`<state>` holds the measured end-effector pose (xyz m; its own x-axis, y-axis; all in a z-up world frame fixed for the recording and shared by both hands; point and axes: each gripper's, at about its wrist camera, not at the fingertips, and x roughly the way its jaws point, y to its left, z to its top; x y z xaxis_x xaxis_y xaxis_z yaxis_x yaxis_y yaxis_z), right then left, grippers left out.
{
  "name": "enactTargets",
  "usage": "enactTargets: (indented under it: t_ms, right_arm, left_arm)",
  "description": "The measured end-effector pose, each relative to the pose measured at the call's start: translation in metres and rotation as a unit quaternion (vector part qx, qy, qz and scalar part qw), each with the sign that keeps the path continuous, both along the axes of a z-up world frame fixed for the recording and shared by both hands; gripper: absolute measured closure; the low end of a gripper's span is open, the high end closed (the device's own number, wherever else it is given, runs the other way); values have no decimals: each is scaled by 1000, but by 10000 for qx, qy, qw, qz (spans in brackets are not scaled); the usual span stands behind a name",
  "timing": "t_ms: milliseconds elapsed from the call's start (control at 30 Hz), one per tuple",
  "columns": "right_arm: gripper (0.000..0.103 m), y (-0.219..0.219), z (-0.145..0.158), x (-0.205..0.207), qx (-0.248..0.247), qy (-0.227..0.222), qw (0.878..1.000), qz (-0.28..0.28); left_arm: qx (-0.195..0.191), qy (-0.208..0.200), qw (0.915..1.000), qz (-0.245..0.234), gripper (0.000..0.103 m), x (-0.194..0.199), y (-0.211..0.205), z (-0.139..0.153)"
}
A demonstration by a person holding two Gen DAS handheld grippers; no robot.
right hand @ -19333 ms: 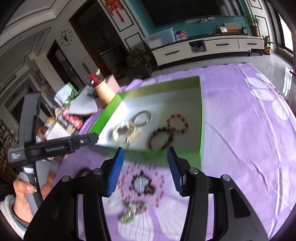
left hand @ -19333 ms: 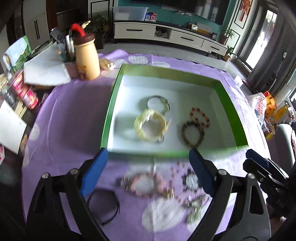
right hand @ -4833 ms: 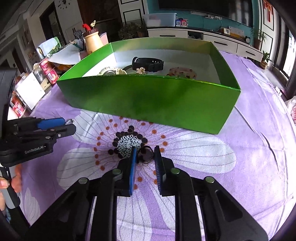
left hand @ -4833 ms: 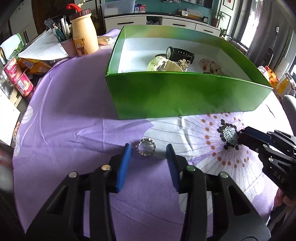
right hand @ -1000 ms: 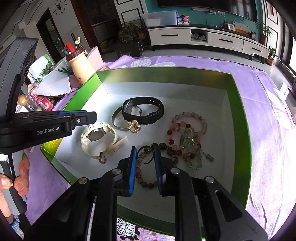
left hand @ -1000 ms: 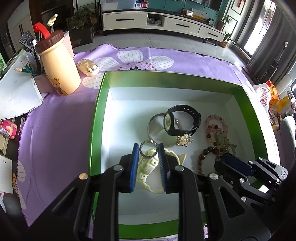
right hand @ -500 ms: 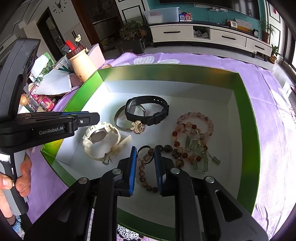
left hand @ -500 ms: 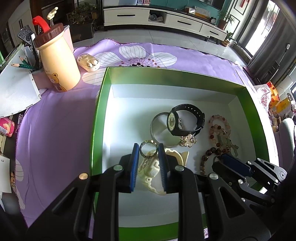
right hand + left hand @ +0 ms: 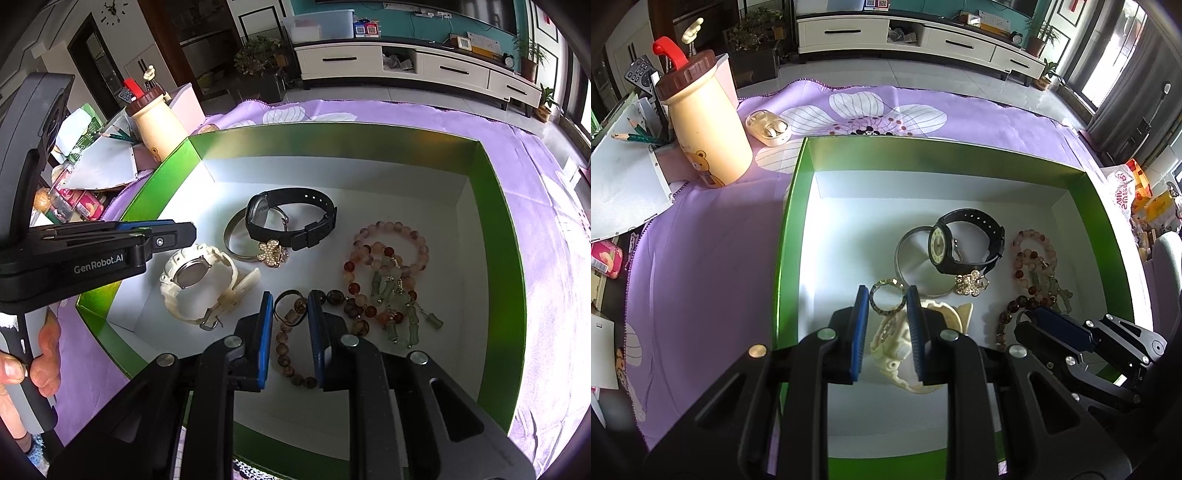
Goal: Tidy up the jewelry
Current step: 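Lower both held rings toward the box floor beside the other jewelry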
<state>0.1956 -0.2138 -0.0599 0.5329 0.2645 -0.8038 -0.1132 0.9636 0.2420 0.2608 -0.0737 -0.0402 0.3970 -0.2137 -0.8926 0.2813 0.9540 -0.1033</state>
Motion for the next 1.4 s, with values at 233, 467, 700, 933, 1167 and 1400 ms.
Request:
enactTargets:
  t_ms: [233,467,700,933,1167,1400]
  right_arm:
    - [84,0,-2,2,28,48,10000,-27]
    - [84,1,-2,3,20,68,10000,-17]
    - [84,0,-1,3,13,70,10000,-16]
    - [84,1,-1,8,3,149,9999,-16]
    - [84,0,-5,9,42,215,9998,-43]
    - [84,0,-7,10,45,242,9997,-54]
  left_arm:
    - [62,-13,10000,2,82,1,0,0]
    - [90,-17,10000,-3,82,0,0,0]
    - [134,5,9999,-35,82,2,-2,-1]
    - [176,61,9998,-49,82,6,-4,-1]
    - [206,45,9997,-80,82,6,-7,-1]
    - [242,52,9996,-112,82,5,-9,-2]
